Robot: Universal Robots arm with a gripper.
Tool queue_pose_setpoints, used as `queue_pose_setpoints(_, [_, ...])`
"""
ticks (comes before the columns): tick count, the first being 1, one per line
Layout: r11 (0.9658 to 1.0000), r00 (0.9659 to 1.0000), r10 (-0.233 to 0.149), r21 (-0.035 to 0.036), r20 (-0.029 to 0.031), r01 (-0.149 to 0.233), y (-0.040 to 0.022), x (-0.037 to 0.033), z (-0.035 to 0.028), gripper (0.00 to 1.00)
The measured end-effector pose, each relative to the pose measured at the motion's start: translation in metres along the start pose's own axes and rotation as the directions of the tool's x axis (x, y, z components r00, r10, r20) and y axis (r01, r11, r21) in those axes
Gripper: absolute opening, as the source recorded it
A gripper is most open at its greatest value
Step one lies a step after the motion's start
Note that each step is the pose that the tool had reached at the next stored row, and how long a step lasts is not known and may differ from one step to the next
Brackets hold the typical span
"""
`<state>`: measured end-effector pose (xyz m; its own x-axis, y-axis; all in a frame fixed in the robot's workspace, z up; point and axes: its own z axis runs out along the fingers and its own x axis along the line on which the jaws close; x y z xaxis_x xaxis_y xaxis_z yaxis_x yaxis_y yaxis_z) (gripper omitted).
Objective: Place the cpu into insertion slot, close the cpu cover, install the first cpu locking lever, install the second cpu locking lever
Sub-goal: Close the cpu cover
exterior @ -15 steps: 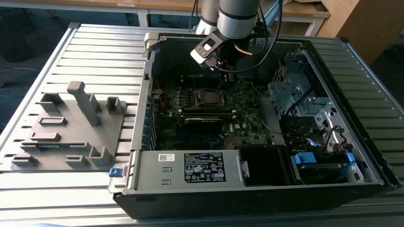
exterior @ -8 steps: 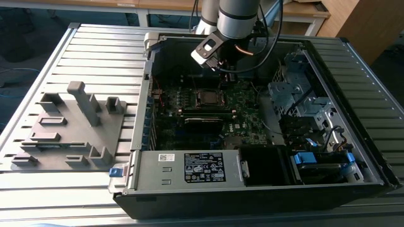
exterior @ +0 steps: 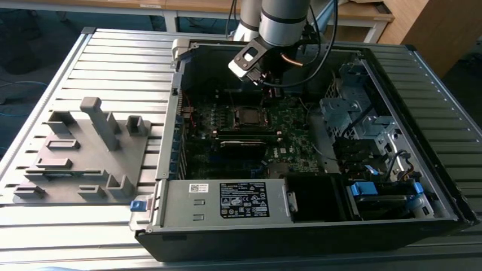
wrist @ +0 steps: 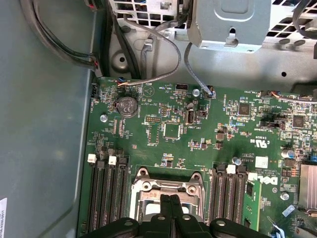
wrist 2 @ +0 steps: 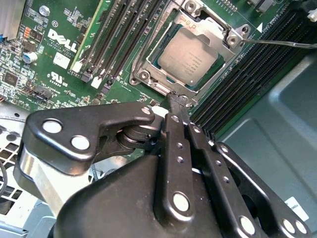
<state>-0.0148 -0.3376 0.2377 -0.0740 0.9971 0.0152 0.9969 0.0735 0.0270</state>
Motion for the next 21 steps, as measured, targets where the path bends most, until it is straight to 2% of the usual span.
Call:
queue_pose_setpoints(6, [1.0000,1.0000,-0.007,0.0001,-0.0002,0.007,0.0000,0.0000,0.0000,0.11])
queue_pose_setpoints(9, [0.9995,0.9995,-0.031,0.0004,-0.0008,0.031,0.0000,0.0000,0.0000,0.11])
queue_pose_setpoints(12, [0.9975,0.9975,-0.071,0.0010,-0.0019,0.071,0.0000,0.0000,0.0000,0.11])
queue_pose_setpoints(17, [0.9903,0.9903,-0.139,0.0019,-0.0039,0.139,0.0000,0.0000,0.0001,0.11])
queue_pose_setpoints(21, [0.9802,0.9802,-0.198,0.0025,-0.0057,0.198,0.0000,0.0000,0.0002,0.11])
